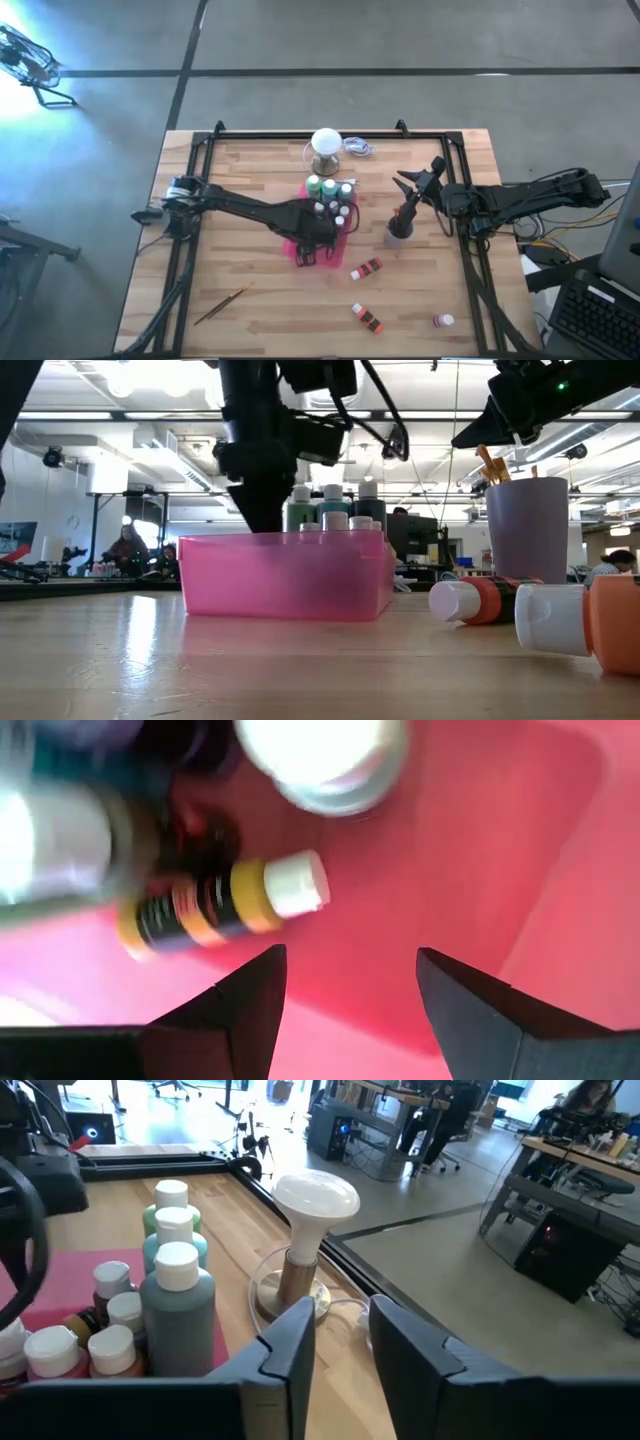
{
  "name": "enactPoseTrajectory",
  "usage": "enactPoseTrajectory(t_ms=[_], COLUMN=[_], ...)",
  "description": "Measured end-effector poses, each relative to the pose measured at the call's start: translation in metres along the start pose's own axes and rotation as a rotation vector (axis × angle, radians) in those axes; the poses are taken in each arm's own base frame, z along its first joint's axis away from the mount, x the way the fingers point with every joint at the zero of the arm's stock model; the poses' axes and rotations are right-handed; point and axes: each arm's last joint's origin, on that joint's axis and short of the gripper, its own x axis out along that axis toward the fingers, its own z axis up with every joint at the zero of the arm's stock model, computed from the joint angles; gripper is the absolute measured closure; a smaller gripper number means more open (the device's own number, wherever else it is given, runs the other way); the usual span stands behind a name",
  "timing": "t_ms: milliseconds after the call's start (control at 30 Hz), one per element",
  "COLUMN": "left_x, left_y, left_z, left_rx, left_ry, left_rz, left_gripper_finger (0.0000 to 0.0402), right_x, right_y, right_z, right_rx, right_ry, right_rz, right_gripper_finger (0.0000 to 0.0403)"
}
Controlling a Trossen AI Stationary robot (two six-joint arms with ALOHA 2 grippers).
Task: Pick & Place Paint Supplies
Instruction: Adjust the small yellow paint bottle in the red bin
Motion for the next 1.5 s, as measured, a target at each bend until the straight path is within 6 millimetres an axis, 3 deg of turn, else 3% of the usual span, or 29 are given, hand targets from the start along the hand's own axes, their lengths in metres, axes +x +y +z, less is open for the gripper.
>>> enactPoseTrajectory(t_ms=[200,367,667,1100,1500], left_x=[-0.002,-0.002,0.000,0.028,0.034], left_y=[-0.005,-0.004,-0.001,-0.001,0.005], left_z=[-0.001,0.001,0.009,-0.006,-0.003], left_rx=[0.447,0.646,0.686,0.888,0.919], left_ry=[-0.005,-0.015,-0.078,-0.037,-0.072], left_rz=[-0.002,0.046,0.139,0.201,0.172], left_gripper_finger=[0.0173,0.0173,0.0173,0.0173,0.0173], right_x=[0.000,0.000,0.000,0.000,0.000], right_y=[0.000,0.000,0.000,0.000,0.000], right_z=[0.000,-0.001,-0.001,-0.001,0.000], right_rx=[-0.005,-0.012,-0.025,-0.032,-0.046], right_ry=[0.001,0.001,0.001,0.001,-0.003], right_rz=[0.000,0.000,0.000,-0.001,-0.004], right_gripper_finger=[0.0312,0.0297,0.0266,0.0239,0.0226])
